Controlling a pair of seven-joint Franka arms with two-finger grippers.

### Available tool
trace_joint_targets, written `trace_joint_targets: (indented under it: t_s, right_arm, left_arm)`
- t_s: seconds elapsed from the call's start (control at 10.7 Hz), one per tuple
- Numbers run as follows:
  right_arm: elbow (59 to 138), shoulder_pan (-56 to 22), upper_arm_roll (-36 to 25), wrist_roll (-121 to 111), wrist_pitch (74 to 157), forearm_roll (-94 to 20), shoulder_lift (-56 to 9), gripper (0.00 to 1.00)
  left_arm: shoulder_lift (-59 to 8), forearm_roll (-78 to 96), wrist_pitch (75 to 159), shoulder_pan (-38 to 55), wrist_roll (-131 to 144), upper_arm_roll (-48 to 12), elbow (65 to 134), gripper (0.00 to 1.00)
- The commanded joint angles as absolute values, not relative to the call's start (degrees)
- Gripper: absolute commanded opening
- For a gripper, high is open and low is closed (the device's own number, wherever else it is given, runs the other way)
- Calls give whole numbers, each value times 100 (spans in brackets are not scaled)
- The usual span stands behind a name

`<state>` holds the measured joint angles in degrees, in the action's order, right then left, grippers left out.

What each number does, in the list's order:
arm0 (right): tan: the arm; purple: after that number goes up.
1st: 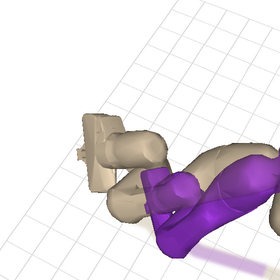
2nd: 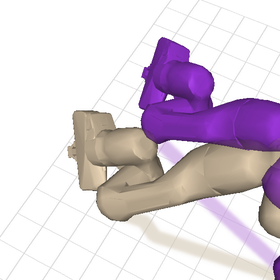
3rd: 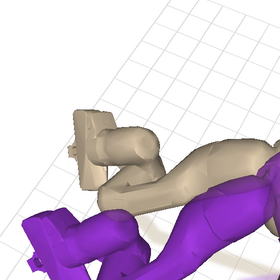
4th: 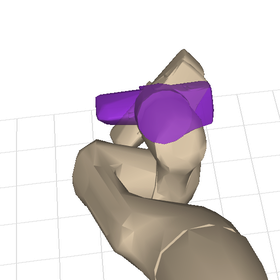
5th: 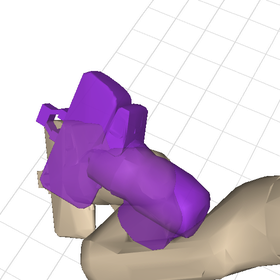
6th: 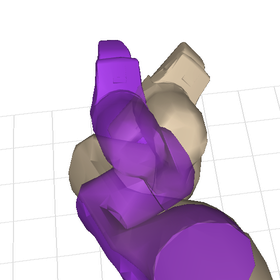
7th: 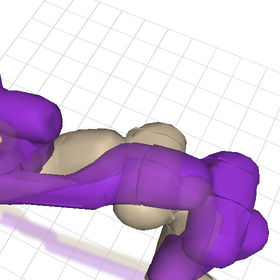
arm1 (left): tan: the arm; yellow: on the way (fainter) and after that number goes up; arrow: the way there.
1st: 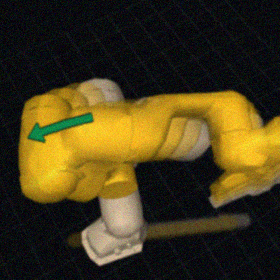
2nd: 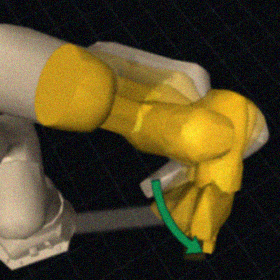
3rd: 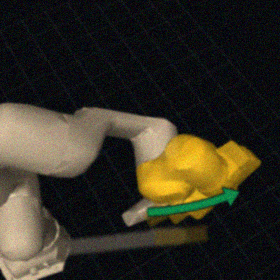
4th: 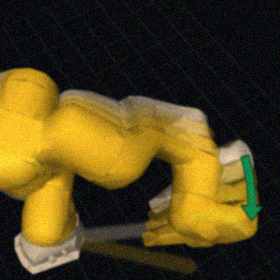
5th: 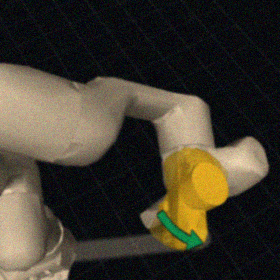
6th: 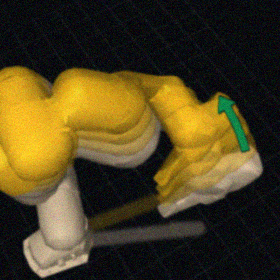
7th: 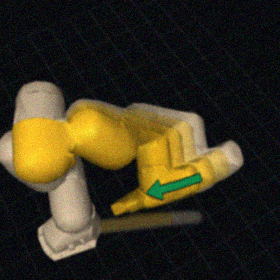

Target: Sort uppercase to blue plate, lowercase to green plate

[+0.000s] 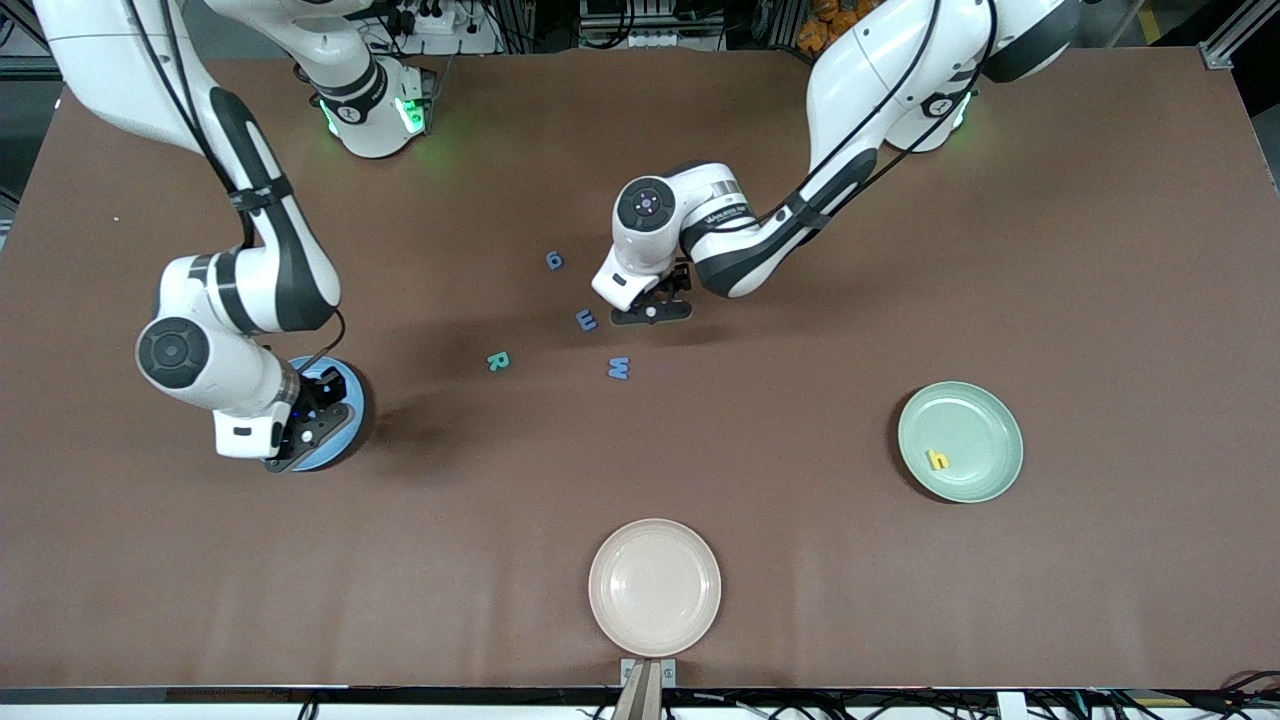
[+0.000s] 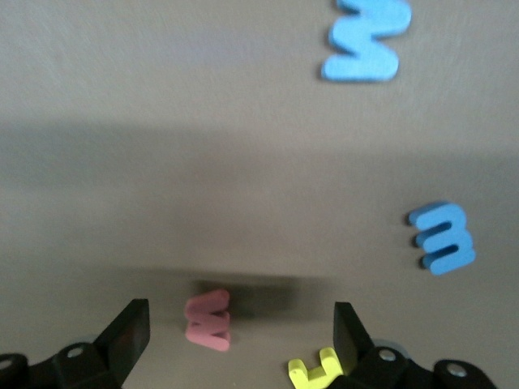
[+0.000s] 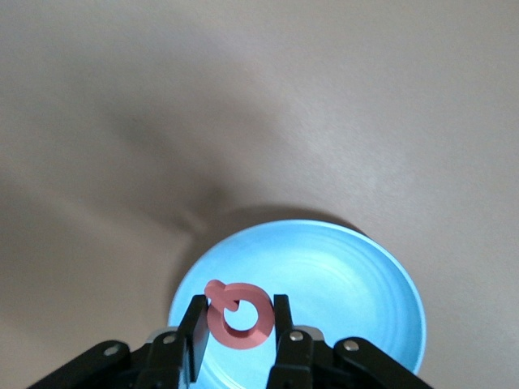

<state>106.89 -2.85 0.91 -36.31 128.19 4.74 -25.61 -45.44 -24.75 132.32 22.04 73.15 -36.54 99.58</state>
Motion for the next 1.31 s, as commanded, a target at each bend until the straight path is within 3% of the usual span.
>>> trace_joint_targets:
  t_s: [0.0, 0.28, 0.56, 0.94, 1.13, 1.22]
  right_arm:
    - [10529, -211, 193, -3744, 12832, 554, -2751, 100]
    - [10529, -220, 193, -3753, 12867, 562, -2804, 100]
    - [10529, -255, 202, -3700, 12885, 493, -2847, 100]
    - [10660, -693, 228, -2737, 12885, 475, -2848, 100]
    - [10748, -948, 237, -2147, 12867, 457, -2795, 100]
    - [10775, -1106, 237, -1840, 12867, 396, -2786, 100]
  left_arm:
    - [-4518, -2470, 13342, 2259, 7418, -3595, 10116, 100]
    - [-4483, -2802, 13744, 2163, 7470, -3568, 10571, 94]
    - [-4456, -2883, 13790, 2153, 7593, -3551, 10652, 82]
    - [-4438, -2874, 13790, 2153, 7594, -3542, 10635, 18]
    - [-4430, -2874, 13790, 2153, 7594, -3542, 10600, 0]
    - [-4421, -2874, 13781, 2153, 7594, -3542, 10600, 0]
